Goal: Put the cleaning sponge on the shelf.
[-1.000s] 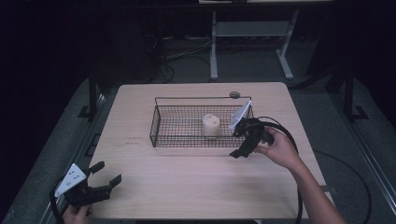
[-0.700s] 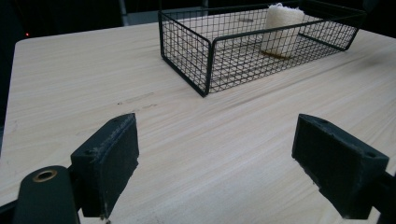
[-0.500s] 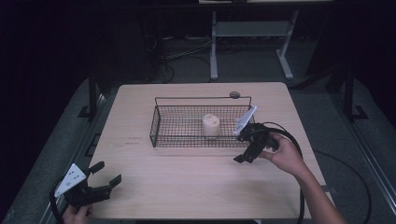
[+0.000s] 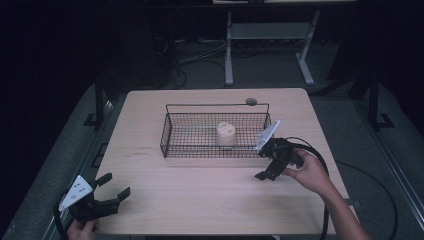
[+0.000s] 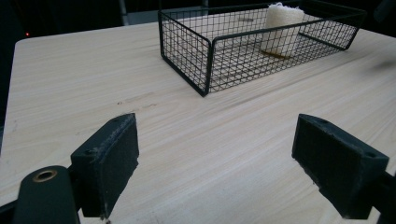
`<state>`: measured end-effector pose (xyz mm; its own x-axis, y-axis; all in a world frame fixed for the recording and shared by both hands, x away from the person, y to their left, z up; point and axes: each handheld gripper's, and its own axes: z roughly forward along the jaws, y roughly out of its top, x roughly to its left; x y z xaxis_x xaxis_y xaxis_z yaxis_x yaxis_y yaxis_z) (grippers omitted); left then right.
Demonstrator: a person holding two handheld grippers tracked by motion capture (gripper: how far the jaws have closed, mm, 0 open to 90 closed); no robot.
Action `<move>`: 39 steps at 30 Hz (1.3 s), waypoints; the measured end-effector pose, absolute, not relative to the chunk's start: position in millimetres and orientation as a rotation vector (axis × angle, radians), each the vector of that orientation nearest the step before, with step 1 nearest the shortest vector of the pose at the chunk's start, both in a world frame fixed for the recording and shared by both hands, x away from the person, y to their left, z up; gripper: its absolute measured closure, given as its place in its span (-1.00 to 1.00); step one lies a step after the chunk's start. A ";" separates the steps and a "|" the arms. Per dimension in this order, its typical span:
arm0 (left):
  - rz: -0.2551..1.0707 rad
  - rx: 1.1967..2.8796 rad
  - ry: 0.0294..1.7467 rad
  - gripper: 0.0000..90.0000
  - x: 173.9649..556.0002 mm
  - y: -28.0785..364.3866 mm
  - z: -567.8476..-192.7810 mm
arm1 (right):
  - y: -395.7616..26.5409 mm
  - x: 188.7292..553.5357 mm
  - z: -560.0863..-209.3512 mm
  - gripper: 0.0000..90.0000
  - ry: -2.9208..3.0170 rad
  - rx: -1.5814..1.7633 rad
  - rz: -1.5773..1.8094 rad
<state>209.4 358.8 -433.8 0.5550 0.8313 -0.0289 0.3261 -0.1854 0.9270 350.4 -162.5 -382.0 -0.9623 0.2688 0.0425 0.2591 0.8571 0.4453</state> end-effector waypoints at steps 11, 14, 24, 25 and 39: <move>0.611 1.760 0.963 -0.69 209.4 358.6 -433.8 | -169.1 342.3 -387.8 -0.62 3.002 0.434 0.730; 0.611 1.761 0.962 -0.69 209.4 358.4 -433.8 | -171.0 340.9 -389.7 -0.62 3.005 0.440 0.722; 0.609 1.761 0.962 -0.69 209.4 357.7 -434.0 | -180.1 333.3 -394.8 -0.62 2.992 0.458 0.752; 0.609 1.761 0.962 -0.69 209.5 357.7 -434.0 | -180.8 332.6 -395.4 -0.62 2.997 0.465 0.741; 0.608 1.766 0.960 -0.69 209.7 357.3 -434.3 | -191.1 321.9 -403.5 -0.62 2.993 0.484 0.756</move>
